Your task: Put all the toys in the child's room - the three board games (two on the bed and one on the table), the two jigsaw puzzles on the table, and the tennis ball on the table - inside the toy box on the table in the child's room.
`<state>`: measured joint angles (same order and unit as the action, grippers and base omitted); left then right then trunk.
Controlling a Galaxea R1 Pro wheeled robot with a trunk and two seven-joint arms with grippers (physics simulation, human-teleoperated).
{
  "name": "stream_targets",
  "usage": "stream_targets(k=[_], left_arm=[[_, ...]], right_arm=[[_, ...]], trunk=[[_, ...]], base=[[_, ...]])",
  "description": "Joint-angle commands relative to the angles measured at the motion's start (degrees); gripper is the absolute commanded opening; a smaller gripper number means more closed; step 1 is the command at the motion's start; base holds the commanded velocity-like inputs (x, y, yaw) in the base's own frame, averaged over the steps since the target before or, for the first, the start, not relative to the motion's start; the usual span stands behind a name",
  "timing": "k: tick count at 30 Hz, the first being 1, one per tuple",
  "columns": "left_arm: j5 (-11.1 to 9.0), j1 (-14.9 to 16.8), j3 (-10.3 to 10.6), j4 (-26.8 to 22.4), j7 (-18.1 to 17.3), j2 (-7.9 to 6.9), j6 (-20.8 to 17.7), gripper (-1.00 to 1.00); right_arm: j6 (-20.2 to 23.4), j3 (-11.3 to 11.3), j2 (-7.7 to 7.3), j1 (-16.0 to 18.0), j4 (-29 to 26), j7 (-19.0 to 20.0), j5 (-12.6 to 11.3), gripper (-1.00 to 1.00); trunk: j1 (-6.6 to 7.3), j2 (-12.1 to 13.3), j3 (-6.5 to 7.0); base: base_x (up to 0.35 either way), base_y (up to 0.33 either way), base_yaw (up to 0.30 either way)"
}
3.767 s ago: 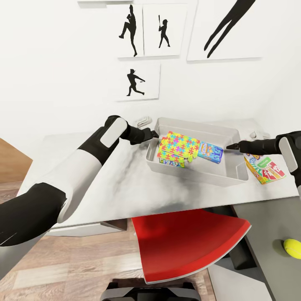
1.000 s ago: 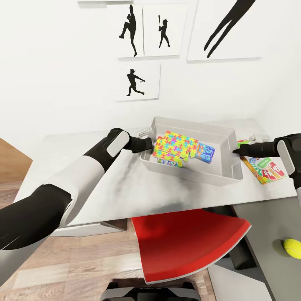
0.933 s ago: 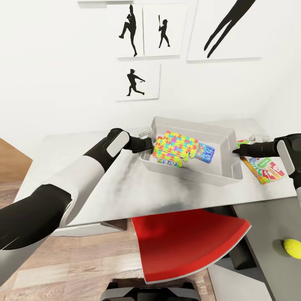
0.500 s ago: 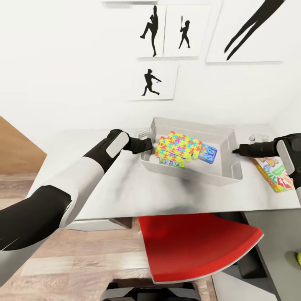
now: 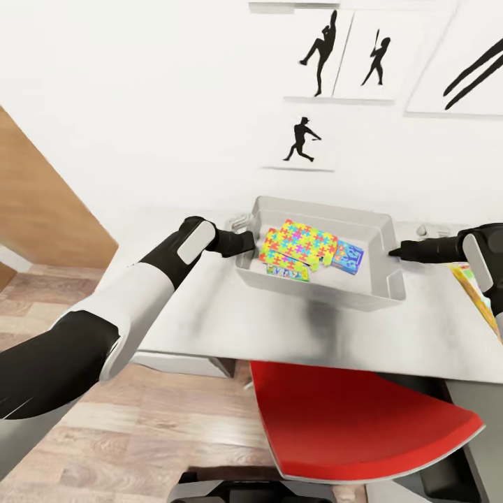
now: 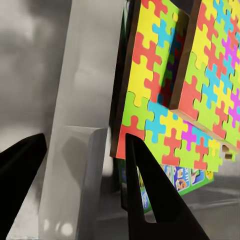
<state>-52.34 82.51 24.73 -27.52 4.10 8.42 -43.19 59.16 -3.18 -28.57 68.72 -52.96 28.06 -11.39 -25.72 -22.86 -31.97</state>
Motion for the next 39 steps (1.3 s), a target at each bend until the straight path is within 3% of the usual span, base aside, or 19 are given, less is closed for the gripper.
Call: stream_targets(k=[1,32,39], left_arm=[[-0.7,0.0,0.4,0.4,0.4,0.02,0.0,-1.0],[-0.7,0.0,0.4,0.3,0.4,0.0,0.0,-1.0],[-0.7,0.0,0.4,0.3,0.4,-0.15,0.0,-1.0]], right_arm=[[0.8,-0.1,0.91,0.0,0.0,0.1,-2.5,-1.0],[0.8,0.0,0.95,0.3,-0.1,0.1,-2.5,-1.0],[0.8,0.1,1.01,0.2,-0.1,0.1,-2.6,-1.0]], trunk=[[-0.06,-0.1,-0.1],[-0.06,-0.1,-0.1],[-0.06,-0.1,-0.1]], base=[[0.0,0.0,0.296],[0.0,0.0,0.295],[0.0,0.0,0.14]])
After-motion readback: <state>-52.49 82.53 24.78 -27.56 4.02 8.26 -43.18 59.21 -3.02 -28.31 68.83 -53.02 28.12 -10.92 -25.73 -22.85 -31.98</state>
